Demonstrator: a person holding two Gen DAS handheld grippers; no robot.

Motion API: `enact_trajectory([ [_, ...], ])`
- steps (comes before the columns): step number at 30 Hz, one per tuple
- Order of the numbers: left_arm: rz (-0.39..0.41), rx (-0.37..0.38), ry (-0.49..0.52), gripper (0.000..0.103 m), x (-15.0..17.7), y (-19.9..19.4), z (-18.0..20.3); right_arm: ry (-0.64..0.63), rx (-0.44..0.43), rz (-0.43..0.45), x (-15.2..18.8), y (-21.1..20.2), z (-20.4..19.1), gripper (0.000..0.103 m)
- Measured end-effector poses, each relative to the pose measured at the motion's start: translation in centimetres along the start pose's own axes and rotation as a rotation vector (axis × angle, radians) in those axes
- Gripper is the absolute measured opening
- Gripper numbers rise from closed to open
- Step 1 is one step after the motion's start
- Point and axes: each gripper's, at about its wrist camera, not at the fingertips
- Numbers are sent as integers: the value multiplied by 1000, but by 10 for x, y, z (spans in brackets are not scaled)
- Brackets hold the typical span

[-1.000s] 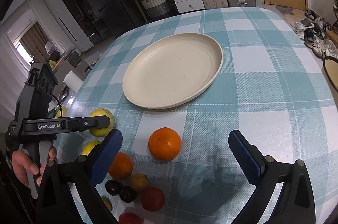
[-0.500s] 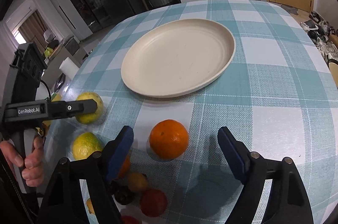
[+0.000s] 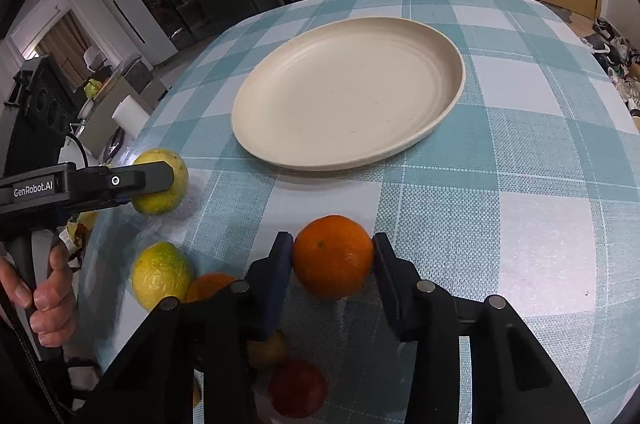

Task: Organize fruits
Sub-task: 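Carry the citrus and orange onto the cream plate and open both tools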

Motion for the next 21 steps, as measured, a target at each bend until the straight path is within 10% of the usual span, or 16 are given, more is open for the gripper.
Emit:
enact_trajectory([
  [21, 94, -12, 117, 46, -91, -2, 48, -76, -112, 154, -85, -44, -3, 40],
])
Point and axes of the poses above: each gripper's, at about its wrist camera, not at the fingertips, and y roughly the way its jaws point, z to its right, x to its underside, and after that the axes turned 10 degrees about y, right-handed
